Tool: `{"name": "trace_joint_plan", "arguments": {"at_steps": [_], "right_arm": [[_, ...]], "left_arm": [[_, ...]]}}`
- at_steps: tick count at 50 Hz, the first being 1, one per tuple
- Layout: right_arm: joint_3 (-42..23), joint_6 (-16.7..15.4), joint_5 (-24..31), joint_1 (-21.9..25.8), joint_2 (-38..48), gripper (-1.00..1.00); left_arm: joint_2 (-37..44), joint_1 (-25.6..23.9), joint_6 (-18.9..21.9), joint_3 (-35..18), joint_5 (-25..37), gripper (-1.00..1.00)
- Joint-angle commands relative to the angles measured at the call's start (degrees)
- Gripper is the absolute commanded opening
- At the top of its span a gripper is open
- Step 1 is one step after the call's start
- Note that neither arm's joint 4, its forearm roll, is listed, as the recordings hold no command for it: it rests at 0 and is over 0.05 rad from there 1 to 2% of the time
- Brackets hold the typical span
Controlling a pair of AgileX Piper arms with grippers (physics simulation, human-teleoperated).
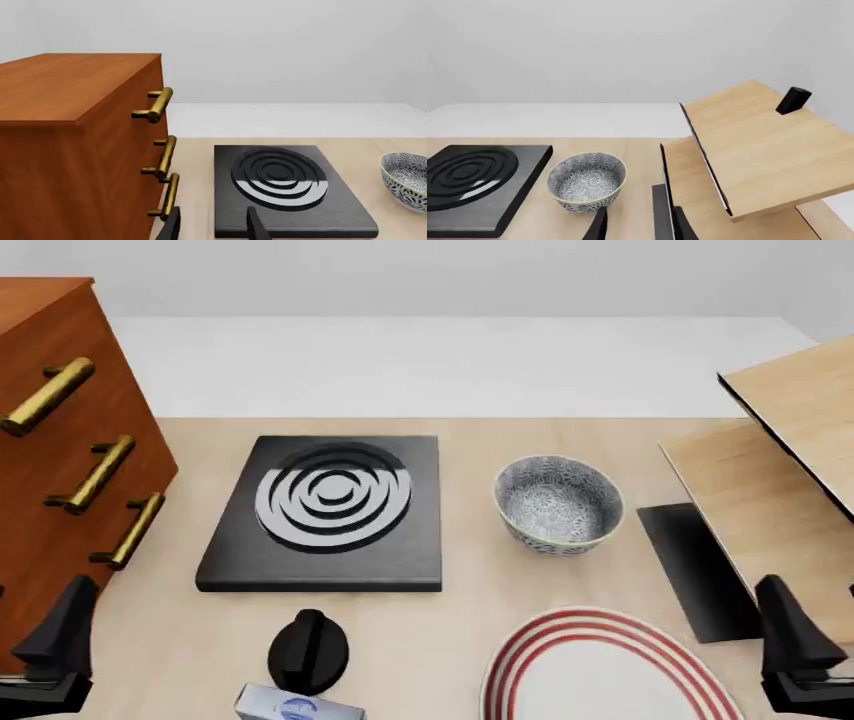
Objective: Pick up the cream cheese and put it in the bowl.
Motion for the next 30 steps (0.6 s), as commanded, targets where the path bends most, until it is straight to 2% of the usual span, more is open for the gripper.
{"name": "trace_joint_plan", "arguments": {"at_steps": [1,11,15,18,21,24,27,30], "right_arm": [[-0.1,-0.31,-0.39,0.39,0.77,1.0],[-0.43,-0.56,0.4,1.38,0.51,1.0],[-2.22,-1.67,1.68,3.22,0.63,1.0],[-3.98,-3.88,3.92,5.53,0.07,1.0],[-6.78,-5.44,6.78,9.76,0.17,1.0],[-9.59,-8.78,10.08,14.87,0.13,1.0],[-14.34,-11.94,15.63,21.61,0.6,1.0],[-15.89,-13.62,16.94,25.57,1.97,1.0]], "left_arm": [[0.0,0.0,0.0,0.0,0.0,1.0],[0.0,0.0,0.0,0.0,0.0,1.0],[0.0,0.0,0.0,0.0,0.0,1.0],[0.0,0.0,0.0,0.0,0.0,1.0],[0.0,0.0,0.0,0.0,0.0,1.0],[0.0,0.0,0.0,0.0,0.0,1.0],[0.0,0.0,0.0,0.0,0.0,1.0],[0.0,0.0,0.0,0.0,0.0,1.0]]}}
